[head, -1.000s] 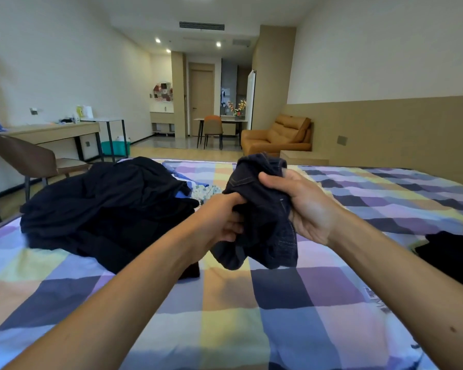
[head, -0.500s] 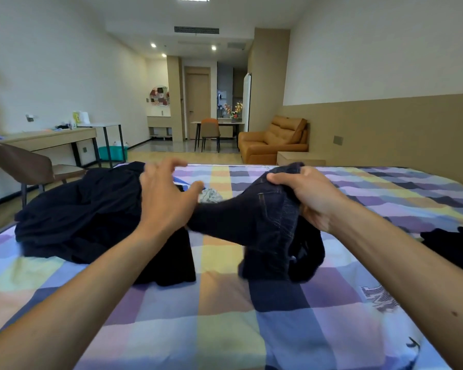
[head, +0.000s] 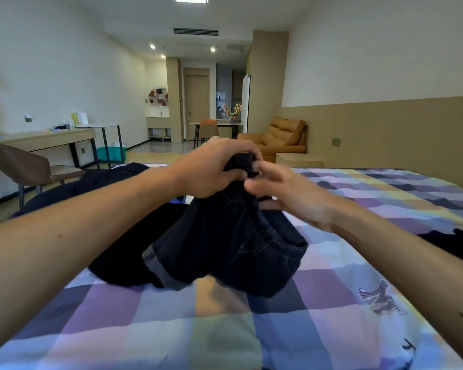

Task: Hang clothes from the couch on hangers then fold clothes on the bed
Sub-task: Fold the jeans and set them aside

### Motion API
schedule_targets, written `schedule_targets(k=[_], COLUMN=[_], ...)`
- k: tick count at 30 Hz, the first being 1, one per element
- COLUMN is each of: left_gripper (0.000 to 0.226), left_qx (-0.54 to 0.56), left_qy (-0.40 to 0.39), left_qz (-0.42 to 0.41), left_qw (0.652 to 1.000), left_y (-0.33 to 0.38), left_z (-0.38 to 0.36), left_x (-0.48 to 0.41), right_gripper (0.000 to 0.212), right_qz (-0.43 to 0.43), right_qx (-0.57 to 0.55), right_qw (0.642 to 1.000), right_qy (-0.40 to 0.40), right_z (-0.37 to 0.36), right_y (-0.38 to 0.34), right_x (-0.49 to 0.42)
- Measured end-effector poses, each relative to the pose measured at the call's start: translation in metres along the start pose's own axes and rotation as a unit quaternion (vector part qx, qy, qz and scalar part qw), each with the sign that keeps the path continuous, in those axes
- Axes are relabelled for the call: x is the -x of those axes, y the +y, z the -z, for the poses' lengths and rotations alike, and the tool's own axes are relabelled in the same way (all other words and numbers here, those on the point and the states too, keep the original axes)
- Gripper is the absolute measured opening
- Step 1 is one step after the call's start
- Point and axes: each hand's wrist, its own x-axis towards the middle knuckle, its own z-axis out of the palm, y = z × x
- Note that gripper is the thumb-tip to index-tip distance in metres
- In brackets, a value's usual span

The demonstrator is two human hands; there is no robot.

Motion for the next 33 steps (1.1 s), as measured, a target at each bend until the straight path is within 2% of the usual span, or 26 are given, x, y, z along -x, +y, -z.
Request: schedule_targets(k=[3,5,7,10,12,14,18,22,26,28,29,31,33], left_gripper=[0.018,0.013,0.014,0.017,0.018,0.020,0.026,0.039,0.032,0.011,0.011,0.026,0.017], left_qx=[-0.020,-0.012,0.010,0.075,0.109,0.144,0.195,0.228,0.268,0.248,0.225,0.178,0.134], left_qy=[-0.032,-0.030,-0.028,-0.045,-0.050,-0.046,-0.040,-0.032,-0.023,-0.043,-0.057,-0.078,-0.107], left_qz=[0.015,0.023,0.037,0.077,0.094,0.109,0.144,0.194,0.235,0.220,0.212,0.199,0.189], left_qw=[0.999,0.999,0.999,0.993,0.988,0.982,0.969,0.954,0.934,0.943,0.949,0.960,0.967], left_y=[-0.004,-0.005,-0.007,-0.013,-0.018,-0.020,-0.029,-0.037,-0.038,-0.036,-0.037,-0.038,-0.038], left_z=[0.007,0.017,0.030,0.049,0.056,0.060,0.064,0.062,0.055,0.051,0.049,0.043,0.038], left_x=[0.005,0.009,0.012,0.018,0.021,0.023,0.029,0.040,0.050,0.055,0.057,0.061,0.064], right_gripper=[0.077,0.087,0.074,0.026,0.014,0.006,0.008,0.016,0.023,0.029,0.036,0.045,0.048], right_qz=[-0.017,-0.030,-0.030,0.028,0.091,0.110,0.067,0.069,0.013,0.001,-0.003,-0.015,-0.040], right_qx=[0.095,0.196,0.303,0.393,0.375,0.321,0.149,0.084,-0.039,-0.046,-0.047,-0.060,-0.092], right_qw=[0.992,0.975,0.947,0.917,0.922,0.941,0.986,0.994,0.999,0.999,0.999,0.998,0.995], right_qy=[-0.080,-0.105,-0.105,-0.062,-0.016,0.002,-0.038,0.027,-0.010,-0.015,-0.010,0.012,0.003], right_z=[-0.005,-0.007,-0.004,0.010,0.019,0.025,0.020,0.019,0.021,0.020,0.019,0.018,0.017], right_y=[0.024,0.039,0.051,0.061,0.062,0.057,0.051,0.049,0.047,0.047,0.046,0.042,0.036], right_x=[0.010,0.015,0.016,0.017,0.017,0.019,0.015,0.009,0.007,0.004,0.002,-0.001,-0.001])
